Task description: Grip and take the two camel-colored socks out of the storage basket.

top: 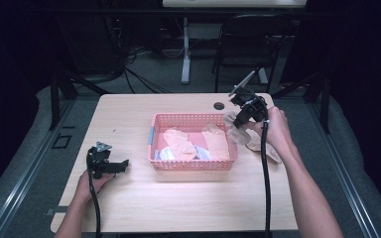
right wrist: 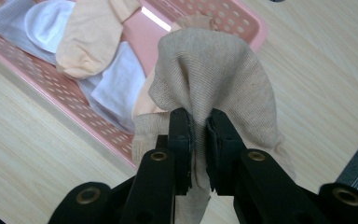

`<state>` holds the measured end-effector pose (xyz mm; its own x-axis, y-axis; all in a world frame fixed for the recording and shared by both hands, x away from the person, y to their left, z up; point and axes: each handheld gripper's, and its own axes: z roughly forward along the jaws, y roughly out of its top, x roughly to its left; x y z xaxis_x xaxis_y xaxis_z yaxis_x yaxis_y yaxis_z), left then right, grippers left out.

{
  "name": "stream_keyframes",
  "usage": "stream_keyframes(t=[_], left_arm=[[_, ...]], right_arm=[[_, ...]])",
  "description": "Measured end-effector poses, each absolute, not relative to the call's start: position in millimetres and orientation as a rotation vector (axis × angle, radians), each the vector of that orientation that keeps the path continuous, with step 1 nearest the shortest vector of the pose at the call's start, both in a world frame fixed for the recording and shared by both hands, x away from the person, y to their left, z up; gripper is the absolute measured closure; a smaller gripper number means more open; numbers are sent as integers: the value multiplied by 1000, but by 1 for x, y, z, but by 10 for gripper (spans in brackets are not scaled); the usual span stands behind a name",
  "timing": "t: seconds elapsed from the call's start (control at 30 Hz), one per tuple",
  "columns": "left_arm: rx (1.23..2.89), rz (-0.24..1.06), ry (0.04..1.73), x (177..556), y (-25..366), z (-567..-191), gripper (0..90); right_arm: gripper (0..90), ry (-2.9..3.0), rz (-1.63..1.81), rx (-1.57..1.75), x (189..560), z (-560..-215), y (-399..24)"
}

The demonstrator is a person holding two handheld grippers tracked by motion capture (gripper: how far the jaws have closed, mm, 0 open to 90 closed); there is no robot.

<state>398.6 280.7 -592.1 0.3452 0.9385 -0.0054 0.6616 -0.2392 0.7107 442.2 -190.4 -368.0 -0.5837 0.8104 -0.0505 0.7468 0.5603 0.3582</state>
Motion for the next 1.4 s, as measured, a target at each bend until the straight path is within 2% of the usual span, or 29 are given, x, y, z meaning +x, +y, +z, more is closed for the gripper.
stream_keyframes(t=[0.77,1.07,1.4], left_arm=[[1990,573,1394,399,281,-592,0],[1992,575,1393,399,281,-592,0],[1993,575,1394,398,281,-592,0]], right_arm=[[813,2475,423,1477,434,-364,-277],[813,2433,409,1570,433,-376,-304],[812,2428,391,1608,438,-397,-313]])
